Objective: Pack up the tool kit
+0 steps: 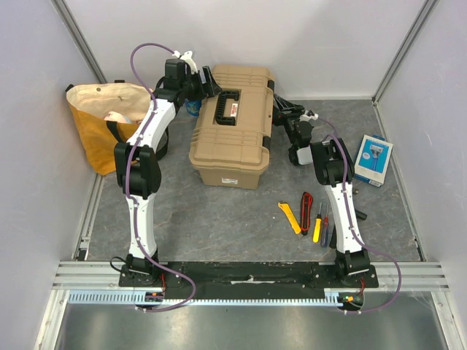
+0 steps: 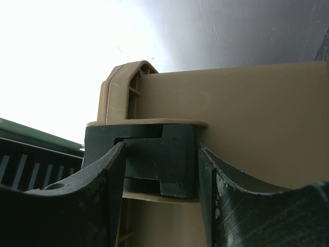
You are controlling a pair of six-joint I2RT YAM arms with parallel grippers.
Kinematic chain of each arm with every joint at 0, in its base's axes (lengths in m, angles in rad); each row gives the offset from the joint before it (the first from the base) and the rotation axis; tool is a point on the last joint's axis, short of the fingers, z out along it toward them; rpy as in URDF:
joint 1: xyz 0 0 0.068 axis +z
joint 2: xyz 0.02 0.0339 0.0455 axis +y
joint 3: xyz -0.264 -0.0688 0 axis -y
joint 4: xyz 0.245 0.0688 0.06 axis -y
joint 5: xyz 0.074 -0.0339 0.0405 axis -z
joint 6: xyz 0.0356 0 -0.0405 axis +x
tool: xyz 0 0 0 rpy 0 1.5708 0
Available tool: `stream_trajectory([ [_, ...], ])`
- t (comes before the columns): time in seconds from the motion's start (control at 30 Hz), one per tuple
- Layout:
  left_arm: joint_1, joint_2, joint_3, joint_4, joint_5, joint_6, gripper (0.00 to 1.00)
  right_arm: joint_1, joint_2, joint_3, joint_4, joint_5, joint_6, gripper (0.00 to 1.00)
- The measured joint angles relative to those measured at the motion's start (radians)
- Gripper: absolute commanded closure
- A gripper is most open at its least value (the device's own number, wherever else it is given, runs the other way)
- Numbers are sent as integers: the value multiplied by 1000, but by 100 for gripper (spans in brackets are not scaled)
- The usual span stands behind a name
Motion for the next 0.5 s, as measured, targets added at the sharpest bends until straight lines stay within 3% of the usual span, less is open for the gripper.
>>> stream_trajectory([
  [0.5, -2, 0, 1, -2, -8, 18, 13, -14, -58, -72, -39, -13, -69, 84],
])
